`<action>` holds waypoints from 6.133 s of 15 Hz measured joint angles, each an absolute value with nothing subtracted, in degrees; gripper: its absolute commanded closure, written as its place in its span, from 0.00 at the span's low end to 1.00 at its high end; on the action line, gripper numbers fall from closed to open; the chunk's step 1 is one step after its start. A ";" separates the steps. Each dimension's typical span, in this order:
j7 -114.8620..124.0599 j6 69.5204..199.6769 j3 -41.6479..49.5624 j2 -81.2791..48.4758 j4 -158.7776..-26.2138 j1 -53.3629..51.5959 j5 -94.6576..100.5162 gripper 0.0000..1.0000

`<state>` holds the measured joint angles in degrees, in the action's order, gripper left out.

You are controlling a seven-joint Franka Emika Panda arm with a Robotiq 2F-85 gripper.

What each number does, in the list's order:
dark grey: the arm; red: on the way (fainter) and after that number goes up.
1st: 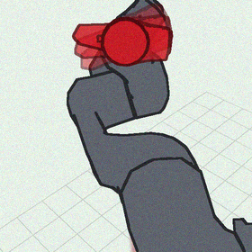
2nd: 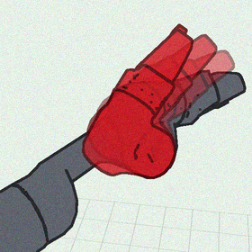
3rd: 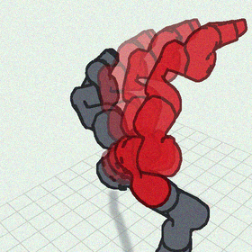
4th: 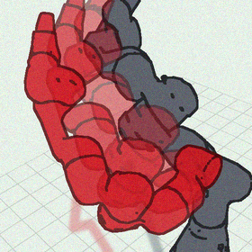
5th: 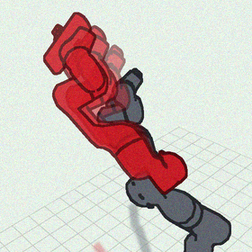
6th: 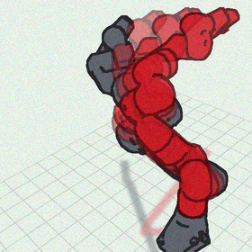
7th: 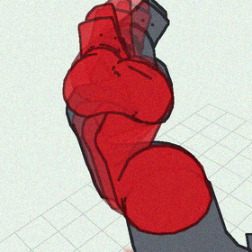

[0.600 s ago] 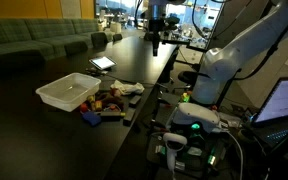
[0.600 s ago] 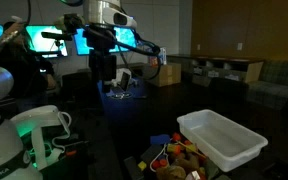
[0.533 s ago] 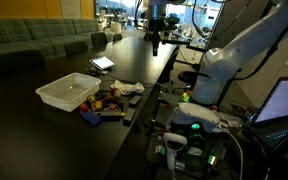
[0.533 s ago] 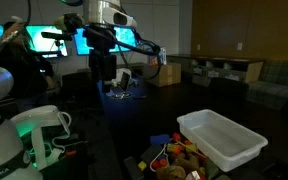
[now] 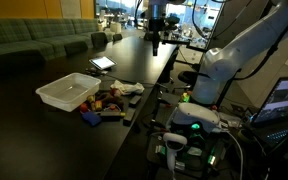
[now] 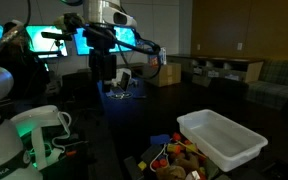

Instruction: Pick up the towel, push the objects on the table to the left then place the towel inside the storage bin

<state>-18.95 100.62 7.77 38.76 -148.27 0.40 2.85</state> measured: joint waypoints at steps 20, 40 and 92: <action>-24.44 154.53 11.31 -2.06 -149.61 7.15 13.48 0.00; -28.28 161.37 7.15 -51.25 -107.13 23.42 13.52 0.16; -23.23 149.25 10.74 -35.18 -134.85 16.93 45.60 0.88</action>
